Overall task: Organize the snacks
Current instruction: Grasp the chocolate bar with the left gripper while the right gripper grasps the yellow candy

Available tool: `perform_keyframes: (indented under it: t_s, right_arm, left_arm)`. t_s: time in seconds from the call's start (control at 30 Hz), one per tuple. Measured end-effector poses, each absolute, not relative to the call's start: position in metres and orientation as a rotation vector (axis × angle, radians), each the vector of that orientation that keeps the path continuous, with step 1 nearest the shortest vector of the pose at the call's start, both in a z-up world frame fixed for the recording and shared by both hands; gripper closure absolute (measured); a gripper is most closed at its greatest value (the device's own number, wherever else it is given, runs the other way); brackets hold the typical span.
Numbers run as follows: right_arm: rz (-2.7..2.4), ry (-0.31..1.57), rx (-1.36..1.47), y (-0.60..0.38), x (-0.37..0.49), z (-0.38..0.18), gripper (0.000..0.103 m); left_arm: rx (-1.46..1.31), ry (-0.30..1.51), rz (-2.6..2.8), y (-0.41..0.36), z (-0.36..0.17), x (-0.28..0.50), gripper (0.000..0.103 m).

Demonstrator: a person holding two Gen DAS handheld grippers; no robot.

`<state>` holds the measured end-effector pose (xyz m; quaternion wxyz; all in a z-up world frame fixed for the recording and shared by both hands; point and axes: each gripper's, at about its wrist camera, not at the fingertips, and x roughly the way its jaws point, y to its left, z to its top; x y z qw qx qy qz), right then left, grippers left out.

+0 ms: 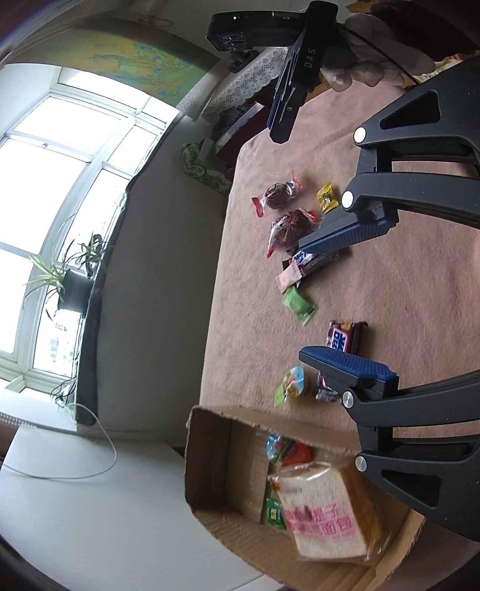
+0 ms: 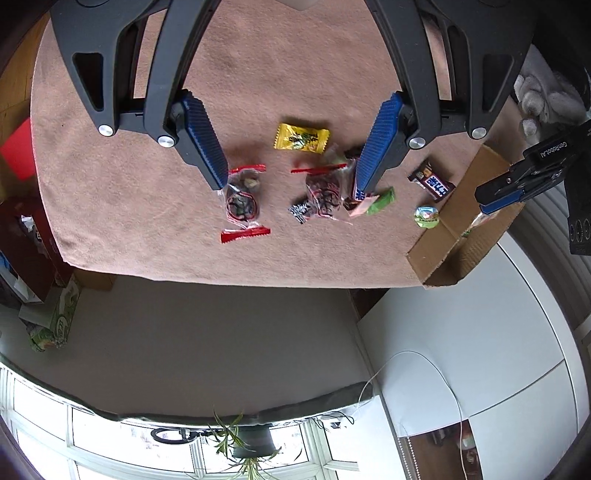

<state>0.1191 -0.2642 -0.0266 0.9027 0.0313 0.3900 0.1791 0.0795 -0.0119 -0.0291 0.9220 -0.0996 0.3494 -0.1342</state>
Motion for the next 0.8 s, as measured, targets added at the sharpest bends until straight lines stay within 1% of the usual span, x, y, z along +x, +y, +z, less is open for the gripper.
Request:
perform_keyframes:
  t_s: [0.13, 0.17, 0.2, 0.23, 0.4, 0.57, 0.8]
  right_arm:
    - [0.419, 0.847, 0.026, -0.264, 0.119, -0.045, 0.029]
    - [0.440, 0.857, 0.013, -0.262, 0.120, -0.050, 0.032]
    - [0.465, 0.870, -0.002, -0.258, 0.121, -0.054, 0.038]
    - [0.491, 0.884, -0.023, -0.255, 0.122, -0.058, 0.042]
    - [0.584, 0.925, -0.166, -0.237, 0.127, -0.078, 0.048]
    - [0.633, 0.945, -0.295, -0.225, 0.133, -0.089, 0.048]
    - [0.693, 0.971, -0.377, -0.217, 0.145, -0.101, 0.048]
  left_arm:
    - [-0.198, 0.753, -0.302, -0.030, -0.038, 0.088, 0.052]
    - [-0.199, 0.762, -0.308, -0.032, -0.040, 0.090, 0.052]
    - [-0.201, 0.771, -0.315, -0.035, -0.043, 0.092, 0.052]
    - [-0.205, 0.780, -0.319, -0.038, -0.046, 0.094, 0.052]
    - [-0.202, 0.821, -0.334, -0.048, -0.056, 0.104, 0.052]
    - [-0.192, 0.862, -0.348, -0.061, -0.065, 0.117, 0.052]
    - [-0.179, 0.912, -0.342, -0.076, -0.077, 0.138, 0.052]
